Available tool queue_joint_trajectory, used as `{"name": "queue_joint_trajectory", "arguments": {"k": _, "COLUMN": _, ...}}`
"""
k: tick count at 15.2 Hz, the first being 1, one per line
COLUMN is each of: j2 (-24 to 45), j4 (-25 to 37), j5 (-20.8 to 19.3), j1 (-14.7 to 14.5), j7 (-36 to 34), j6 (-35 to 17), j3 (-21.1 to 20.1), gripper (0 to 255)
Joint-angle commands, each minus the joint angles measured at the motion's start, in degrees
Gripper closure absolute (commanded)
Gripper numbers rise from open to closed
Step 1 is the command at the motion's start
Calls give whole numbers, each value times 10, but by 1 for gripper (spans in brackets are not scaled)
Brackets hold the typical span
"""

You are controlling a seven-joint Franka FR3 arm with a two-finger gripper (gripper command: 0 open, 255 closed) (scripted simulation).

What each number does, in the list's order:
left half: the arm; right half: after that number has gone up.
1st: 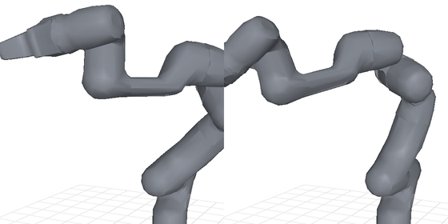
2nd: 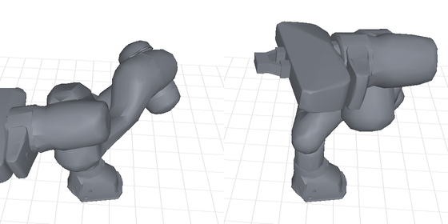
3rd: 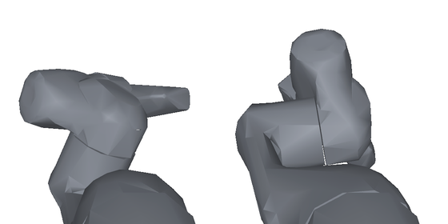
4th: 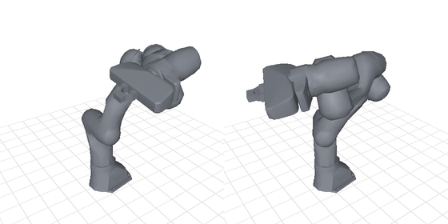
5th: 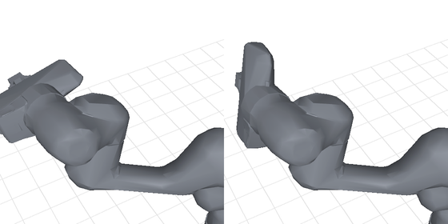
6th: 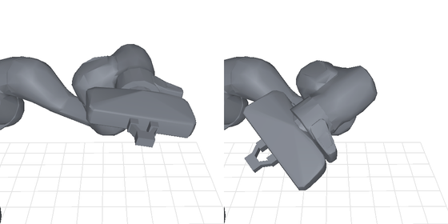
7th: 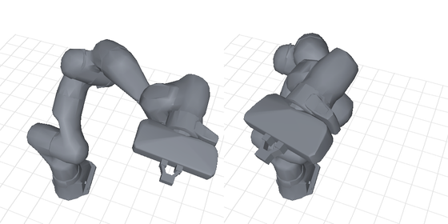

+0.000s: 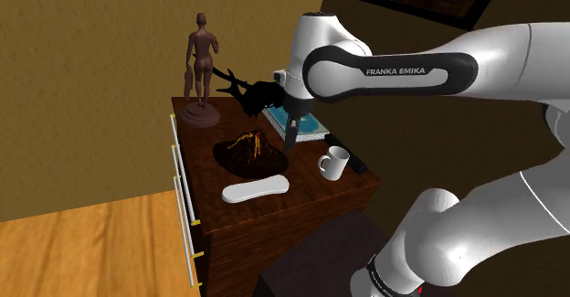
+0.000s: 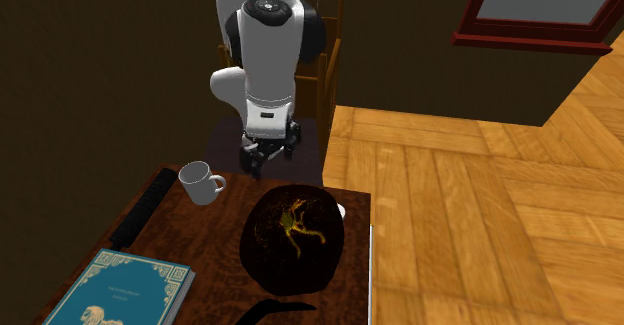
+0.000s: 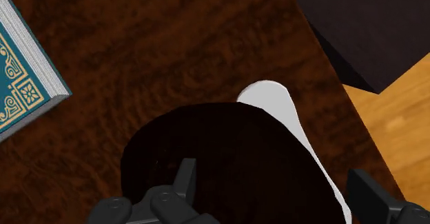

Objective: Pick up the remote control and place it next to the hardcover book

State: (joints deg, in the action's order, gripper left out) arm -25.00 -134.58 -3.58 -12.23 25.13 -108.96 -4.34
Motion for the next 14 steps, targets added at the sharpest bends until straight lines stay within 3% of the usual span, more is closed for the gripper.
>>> {"name": "queue_joint_trajectory", "arguments": {"k": 1, "j2": 33, "j4": 1, "j5": 5, "j1": -14, "j7": 22, "j6": -35, "j3": -5, "gripper": 0}}
{"name": "queue_joint_trajectory", "arguments": {"k": 14, "j2": 216, "j4": 34, "j5": 34, "j1": -92, "j7": 168, "j6": -192, "j3": -53, "gripper": 0}}
